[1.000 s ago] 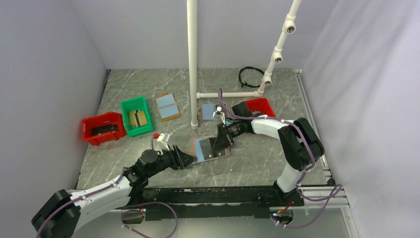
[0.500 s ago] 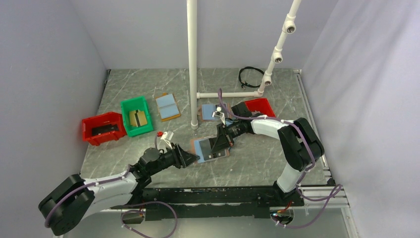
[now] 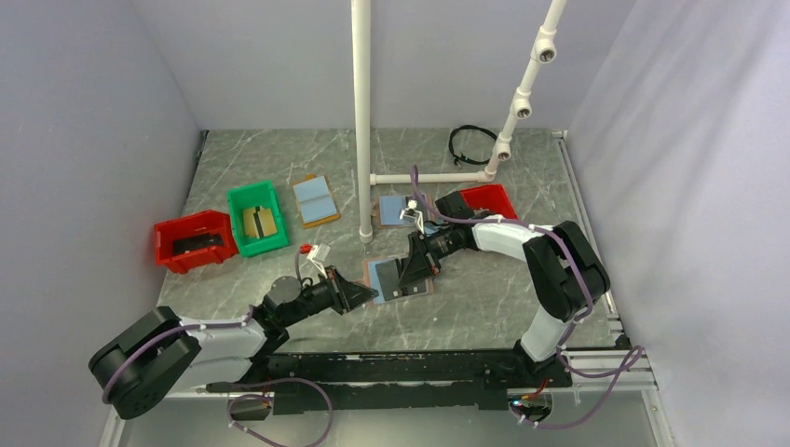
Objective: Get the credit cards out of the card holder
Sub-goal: Remove the credit card from the card holder.
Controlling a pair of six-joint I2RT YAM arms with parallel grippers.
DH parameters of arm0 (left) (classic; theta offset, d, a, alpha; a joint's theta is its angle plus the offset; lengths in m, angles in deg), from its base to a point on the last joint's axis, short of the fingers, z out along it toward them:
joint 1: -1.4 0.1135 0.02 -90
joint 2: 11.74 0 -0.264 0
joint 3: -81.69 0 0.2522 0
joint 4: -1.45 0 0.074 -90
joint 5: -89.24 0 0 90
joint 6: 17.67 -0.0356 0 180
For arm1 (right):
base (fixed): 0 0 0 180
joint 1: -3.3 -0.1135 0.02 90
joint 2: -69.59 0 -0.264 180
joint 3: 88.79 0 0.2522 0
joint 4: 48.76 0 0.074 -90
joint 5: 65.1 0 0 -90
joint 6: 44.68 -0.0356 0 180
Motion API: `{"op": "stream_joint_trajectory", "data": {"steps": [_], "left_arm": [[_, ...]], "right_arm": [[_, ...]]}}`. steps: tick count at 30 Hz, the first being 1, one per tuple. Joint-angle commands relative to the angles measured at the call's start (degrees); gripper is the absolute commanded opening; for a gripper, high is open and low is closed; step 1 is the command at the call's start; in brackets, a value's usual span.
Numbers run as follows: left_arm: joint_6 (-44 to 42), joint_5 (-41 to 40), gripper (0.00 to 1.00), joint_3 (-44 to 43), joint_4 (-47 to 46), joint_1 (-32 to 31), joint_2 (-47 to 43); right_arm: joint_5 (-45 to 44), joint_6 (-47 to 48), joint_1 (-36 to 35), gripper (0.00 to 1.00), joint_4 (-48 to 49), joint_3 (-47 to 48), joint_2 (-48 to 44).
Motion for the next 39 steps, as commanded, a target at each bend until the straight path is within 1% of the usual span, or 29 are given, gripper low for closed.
{"op": "stream_joint_trajectory", "data": {"steps": [1,3,13,16,19,23,30,36,39], "left_arm": [[1.4,-0.6,0.0,1.8,-8.2,0.9,-0.7],[2.3,-1.8,0.0,4.1,-6.8,1.8,-2.9],[1.7,-3.1,0.0,4.3,16.0,3.6,-24.2],[1.7,-3.4,0.0,4.2,22.1,4.0,-28.4],[1.6,-3.4,0.0,4.2,24.6,4.2,-30.3],[1.8,-3.9,0.0,4.2,25.0,4.5,-28.3],[2.6,-6.4,0.0,3.7,26.9,5.2,-18.2],[3.2,-9.0,0.0,3.6,28.0,5.8,-8.1],[4.3,-9.7,0.0,3.0,29.0,5.9,-5.0]], "right_arm": [[3.0,2.3,0.0,0.0,-0.6,2.7,-0.5],[3.0,2.5,0.1,0.0,-0.8,2.7,-0.2],[2.3,3.6,0.3,0.0,-1.9,3.1,0.7],[2.0,3.4,0.7,0.0,-1.9,3.1,0.8],[2.0,3.4,0.7,0.0,-1.8,3.0,1.1],[1.8,3.7,0.8,0.0,-2.2,3.2,1.2],[-2.8,7.2,2.6,0.0,-6.4,4.6,0.7],[-8.5,7.2,3.0,0.0,-7.1,4.7,1.8],[-8.2,8.1,3.0,0.0,-8.3,5.2,2.0]]}}
